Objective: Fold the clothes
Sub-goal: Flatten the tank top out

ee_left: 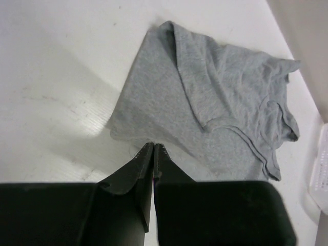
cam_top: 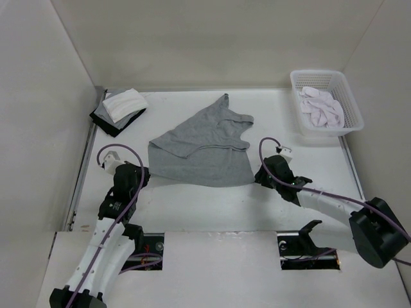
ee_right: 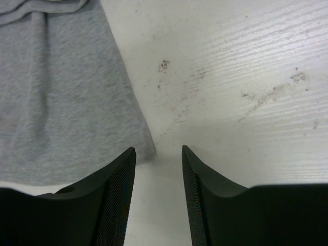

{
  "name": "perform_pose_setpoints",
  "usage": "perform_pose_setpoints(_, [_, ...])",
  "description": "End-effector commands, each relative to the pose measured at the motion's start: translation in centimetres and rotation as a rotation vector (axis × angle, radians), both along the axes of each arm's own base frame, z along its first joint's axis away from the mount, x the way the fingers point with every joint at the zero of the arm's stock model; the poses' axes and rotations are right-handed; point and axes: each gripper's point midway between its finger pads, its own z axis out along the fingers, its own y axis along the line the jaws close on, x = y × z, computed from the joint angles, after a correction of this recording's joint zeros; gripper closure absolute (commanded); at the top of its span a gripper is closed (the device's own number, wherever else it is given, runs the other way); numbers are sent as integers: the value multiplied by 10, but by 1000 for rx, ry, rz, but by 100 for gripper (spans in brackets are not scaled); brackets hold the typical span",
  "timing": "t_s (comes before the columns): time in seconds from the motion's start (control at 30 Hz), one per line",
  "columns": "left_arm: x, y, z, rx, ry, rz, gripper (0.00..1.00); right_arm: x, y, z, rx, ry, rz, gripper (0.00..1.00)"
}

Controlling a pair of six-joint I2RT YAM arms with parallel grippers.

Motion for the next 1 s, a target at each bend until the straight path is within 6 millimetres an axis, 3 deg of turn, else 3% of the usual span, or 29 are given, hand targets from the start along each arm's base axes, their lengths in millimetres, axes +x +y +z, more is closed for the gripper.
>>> perform_pose_setpoints(0.0, [10, -13, 5, -2, -69, -91, 100, 17, 3, 8, -31, 0, -21, 54])
perform_pose_setpoints(0.23, [10, -25, -8, -39, -66, -158, 100, 19, 25, -1, -7, 49, 17, 57])
perform_pose_setpoints(0.67, [12, -27, -14, -59, -60, -169, 99, 11, 25, -17, 8, 112, 39, 73])
perform_pose_setpoints(0.87, [15, -25, -11, -61, -71, -161, 99, 15, 25, -17, 56, 116, 56, 88])
perform_pose_setpoints(0.97, [17, -27, -6, -66, -83, -164, 100, 20, 27, -1, 111, 56, 65, 98])
